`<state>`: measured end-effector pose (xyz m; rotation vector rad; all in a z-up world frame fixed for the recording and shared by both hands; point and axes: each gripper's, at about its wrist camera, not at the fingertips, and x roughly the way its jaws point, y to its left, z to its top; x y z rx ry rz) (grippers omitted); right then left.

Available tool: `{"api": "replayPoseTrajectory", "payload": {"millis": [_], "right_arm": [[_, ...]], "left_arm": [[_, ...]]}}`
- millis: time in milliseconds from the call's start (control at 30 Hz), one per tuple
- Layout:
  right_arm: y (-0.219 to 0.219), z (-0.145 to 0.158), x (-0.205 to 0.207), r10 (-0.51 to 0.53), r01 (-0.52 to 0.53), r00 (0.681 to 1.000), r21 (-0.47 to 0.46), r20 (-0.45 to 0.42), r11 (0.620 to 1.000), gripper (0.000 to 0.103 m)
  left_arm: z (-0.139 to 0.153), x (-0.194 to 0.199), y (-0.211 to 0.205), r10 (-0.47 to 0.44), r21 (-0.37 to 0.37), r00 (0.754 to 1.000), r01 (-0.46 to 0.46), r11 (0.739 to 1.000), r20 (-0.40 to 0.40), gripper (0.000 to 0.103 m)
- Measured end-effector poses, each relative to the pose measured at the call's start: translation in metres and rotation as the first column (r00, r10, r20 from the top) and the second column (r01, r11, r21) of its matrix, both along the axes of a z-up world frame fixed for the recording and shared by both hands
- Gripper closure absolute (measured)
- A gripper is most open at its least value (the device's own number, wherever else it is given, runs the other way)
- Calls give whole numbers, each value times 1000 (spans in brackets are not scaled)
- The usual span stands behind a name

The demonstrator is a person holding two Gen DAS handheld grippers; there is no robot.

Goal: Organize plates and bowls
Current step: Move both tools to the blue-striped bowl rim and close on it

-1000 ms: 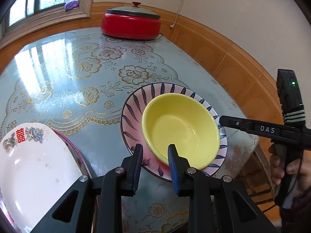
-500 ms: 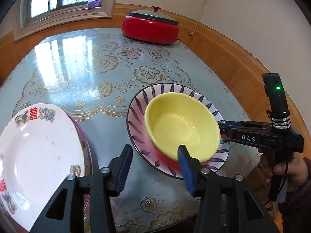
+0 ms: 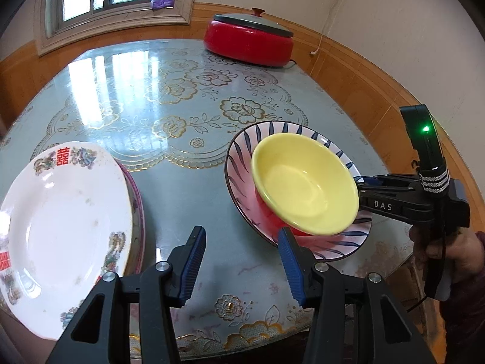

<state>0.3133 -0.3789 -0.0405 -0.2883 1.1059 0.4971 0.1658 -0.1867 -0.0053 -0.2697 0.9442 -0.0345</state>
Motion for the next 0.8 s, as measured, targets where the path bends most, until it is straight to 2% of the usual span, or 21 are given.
{"api": "replayPoseTrajectory", "payload": {"millis": [133, 267, 333, 567, 700, 800], "right_arm": [[-12, -2, 1, -2, 2, 1000, 11, -20, 1000, 79], [-27, -3, 5, -22, 26, 998, 64, -65, 998, 79], [-33, -3, 7, -32, 40, 996, 90, -83, 995, 78], [-48, 5, 5, -18, 26, 998, 140, -60, 990, 78], [-55, 8, 6, -21, 30, 998, 168, -55, 985, 78], [-59, 8, 7, -14, 24, 998, 177, -54, 984, 79]], "left_arm": [[-4, 5, -5, 10, 2, 1000, -10, 1000, -12, 53], [-8, 16, -9, 13, -13, 1000, -13, 1000, -20, 55], [-8, 22, -13, 4, 4, 1000, -4, 1000, -18, 55], [-21, 40, -21, -37, -19, 998, 37, 999, -41, 69], [-25, 45, -26, -50, -25, 998, 49, 998, -26, 71], [-30, 47, -21, -50, -65, 998, 48, 997, -27, 75]]}}
